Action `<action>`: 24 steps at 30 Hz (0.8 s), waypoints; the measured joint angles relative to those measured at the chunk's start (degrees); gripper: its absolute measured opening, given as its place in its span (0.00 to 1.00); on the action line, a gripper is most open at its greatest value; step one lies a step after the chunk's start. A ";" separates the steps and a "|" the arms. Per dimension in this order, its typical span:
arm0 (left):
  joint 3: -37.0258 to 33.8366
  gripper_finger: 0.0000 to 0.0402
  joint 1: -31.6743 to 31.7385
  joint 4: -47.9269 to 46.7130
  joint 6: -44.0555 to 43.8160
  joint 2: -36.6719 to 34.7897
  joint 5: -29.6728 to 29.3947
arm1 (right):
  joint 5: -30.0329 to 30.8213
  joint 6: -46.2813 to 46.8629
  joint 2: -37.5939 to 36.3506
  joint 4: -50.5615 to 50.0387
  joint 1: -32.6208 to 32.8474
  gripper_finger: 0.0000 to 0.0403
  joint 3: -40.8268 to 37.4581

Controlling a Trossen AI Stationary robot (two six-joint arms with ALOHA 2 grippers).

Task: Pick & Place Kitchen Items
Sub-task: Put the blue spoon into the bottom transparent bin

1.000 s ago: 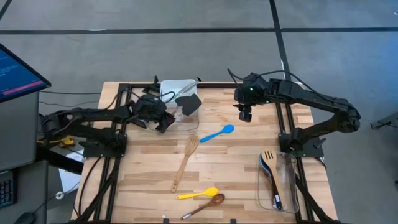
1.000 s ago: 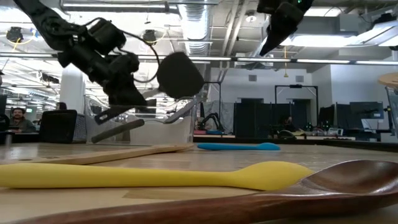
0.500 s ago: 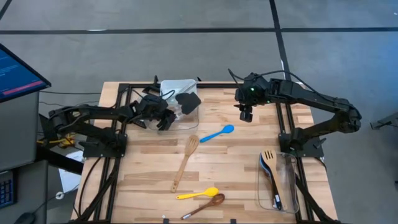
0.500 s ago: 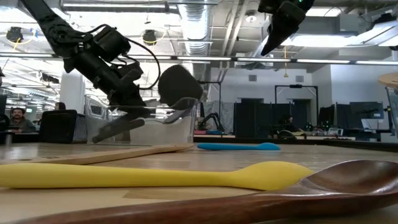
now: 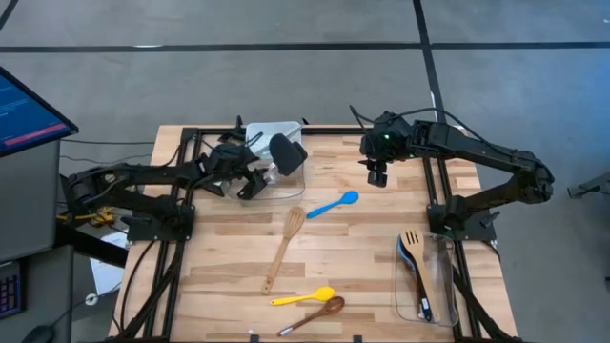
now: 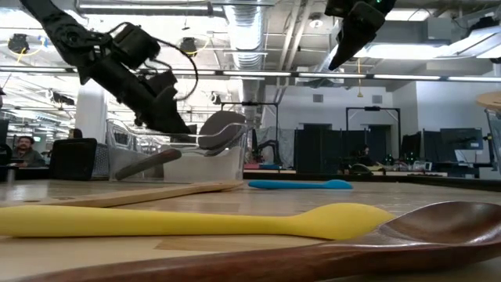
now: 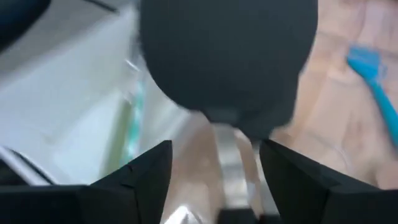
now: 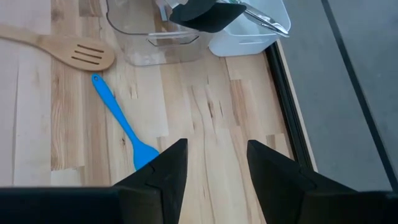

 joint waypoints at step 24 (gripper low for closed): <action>0.02 0.32 -13.71 4.62 -9.17 -23.29 6.87 | 0.00 0.92 0.03 0.24 0.00 0.39 0.00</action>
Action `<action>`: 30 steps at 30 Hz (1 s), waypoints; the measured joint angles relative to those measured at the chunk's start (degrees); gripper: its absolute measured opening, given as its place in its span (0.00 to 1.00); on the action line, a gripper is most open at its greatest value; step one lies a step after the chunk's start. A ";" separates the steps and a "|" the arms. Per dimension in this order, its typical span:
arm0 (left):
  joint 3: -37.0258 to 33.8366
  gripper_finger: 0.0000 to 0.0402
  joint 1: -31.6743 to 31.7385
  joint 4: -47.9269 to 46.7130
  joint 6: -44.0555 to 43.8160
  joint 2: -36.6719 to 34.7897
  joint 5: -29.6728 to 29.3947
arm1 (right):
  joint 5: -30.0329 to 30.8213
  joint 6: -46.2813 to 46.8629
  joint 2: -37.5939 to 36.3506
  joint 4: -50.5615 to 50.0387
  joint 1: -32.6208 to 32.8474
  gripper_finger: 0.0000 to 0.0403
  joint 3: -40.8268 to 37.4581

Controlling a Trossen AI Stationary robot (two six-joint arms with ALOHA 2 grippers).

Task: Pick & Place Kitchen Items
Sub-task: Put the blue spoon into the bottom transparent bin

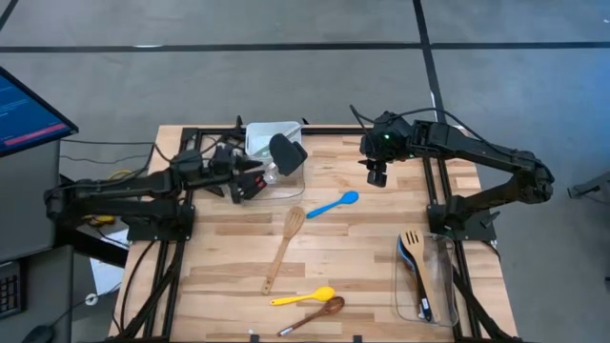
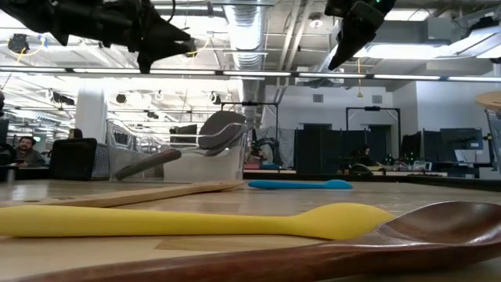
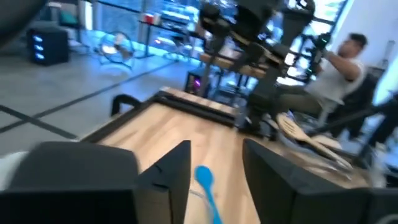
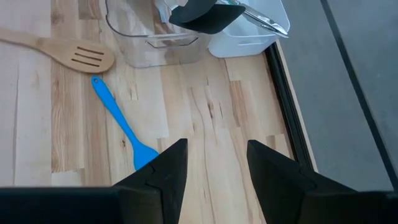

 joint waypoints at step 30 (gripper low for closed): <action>2.46 0.01 -20.89 16.46 -0.04 23.65 -14.54 | -4.76 0.89 0.06 1.29 2.09 0.34 0.00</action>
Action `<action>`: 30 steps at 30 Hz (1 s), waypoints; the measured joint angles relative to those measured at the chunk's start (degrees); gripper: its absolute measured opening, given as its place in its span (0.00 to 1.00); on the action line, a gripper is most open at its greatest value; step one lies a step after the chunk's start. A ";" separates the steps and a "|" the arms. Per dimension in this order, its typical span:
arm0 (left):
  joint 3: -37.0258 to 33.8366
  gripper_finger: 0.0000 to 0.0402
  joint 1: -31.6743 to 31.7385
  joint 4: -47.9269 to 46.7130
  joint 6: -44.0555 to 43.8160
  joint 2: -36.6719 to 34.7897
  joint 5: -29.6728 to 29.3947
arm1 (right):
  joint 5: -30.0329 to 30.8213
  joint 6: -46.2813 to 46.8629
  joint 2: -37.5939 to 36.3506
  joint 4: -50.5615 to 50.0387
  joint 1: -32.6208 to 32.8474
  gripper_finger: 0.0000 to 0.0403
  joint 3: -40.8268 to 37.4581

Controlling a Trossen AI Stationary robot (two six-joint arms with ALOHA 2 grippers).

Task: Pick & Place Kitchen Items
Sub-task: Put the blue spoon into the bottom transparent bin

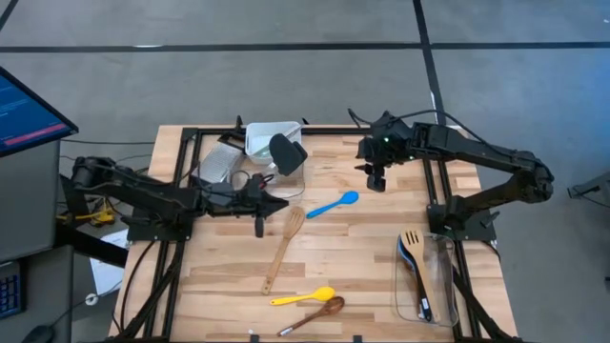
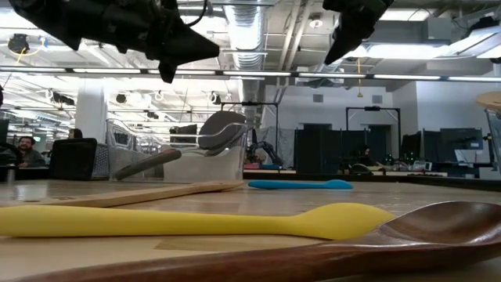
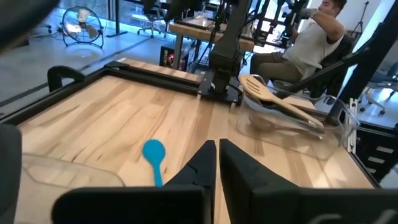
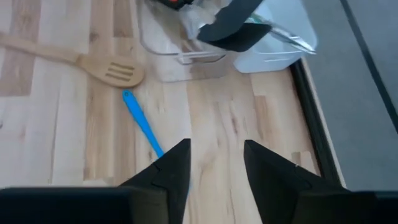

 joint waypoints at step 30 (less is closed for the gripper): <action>3.03 0.01 1.57 -1.07 3.71 3.90 -1.30 | -1.75 2.31 -21.68 40.21 3.93 0.01 -33.26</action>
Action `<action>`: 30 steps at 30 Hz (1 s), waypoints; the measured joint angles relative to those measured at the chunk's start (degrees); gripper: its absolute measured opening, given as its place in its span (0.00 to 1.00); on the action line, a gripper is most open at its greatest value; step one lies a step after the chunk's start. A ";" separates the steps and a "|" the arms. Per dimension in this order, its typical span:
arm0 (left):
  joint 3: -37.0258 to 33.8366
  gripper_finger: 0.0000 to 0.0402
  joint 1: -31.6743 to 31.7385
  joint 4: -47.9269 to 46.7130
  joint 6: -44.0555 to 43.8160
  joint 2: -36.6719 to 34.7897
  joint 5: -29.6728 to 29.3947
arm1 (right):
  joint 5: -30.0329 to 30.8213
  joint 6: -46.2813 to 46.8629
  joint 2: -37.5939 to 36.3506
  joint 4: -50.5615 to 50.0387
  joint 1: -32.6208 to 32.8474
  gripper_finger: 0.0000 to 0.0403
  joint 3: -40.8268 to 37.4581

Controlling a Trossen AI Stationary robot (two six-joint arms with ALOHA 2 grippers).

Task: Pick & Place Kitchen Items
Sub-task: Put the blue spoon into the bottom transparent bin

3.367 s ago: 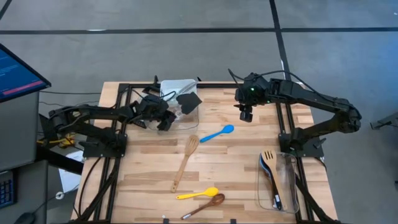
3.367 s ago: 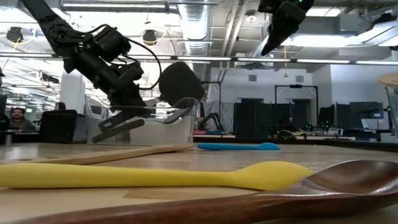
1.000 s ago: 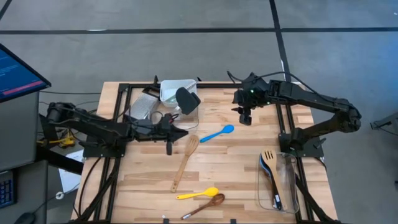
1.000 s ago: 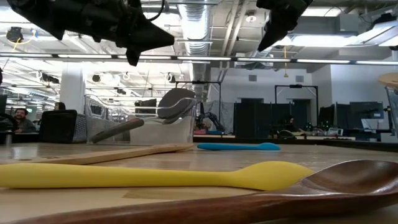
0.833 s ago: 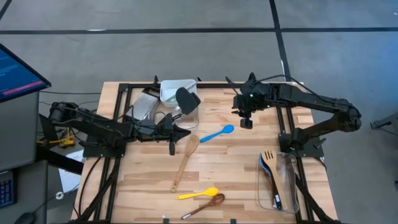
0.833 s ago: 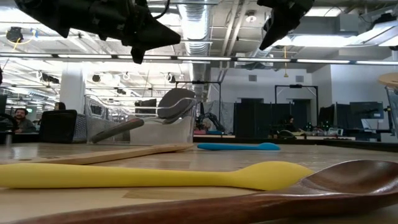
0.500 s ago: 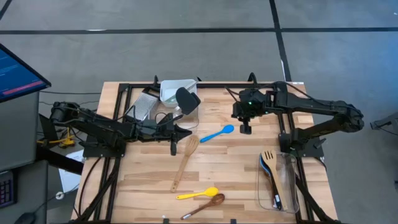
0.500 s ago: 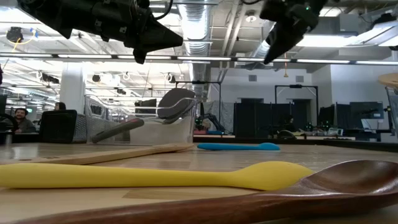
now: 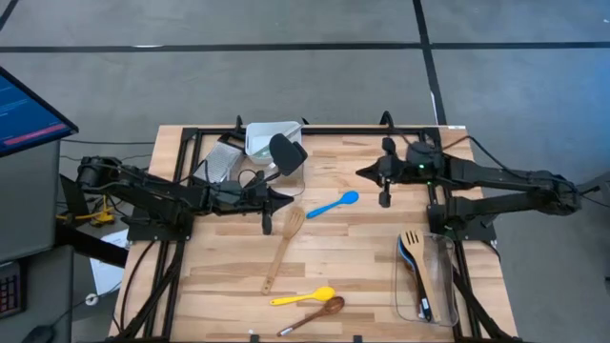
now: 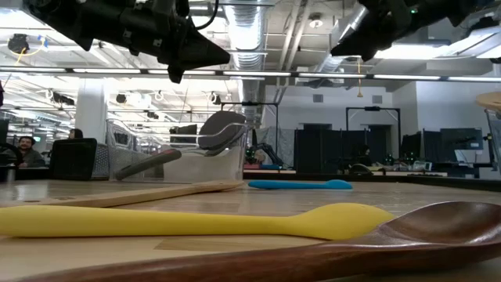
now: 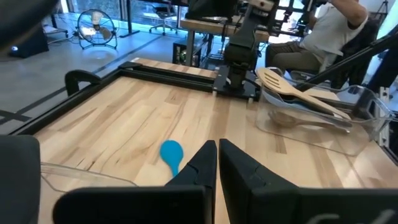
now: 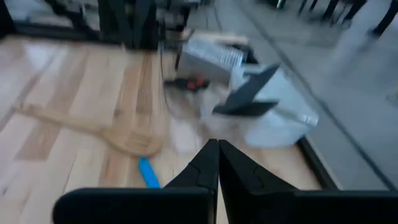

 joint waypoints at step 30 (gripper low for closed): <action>0.06 0.01 -0.02 1.75 -2.77 -0.02 -4.75 | 0.01 3.28 -15.94 8.30 3.44 0.00 -15.30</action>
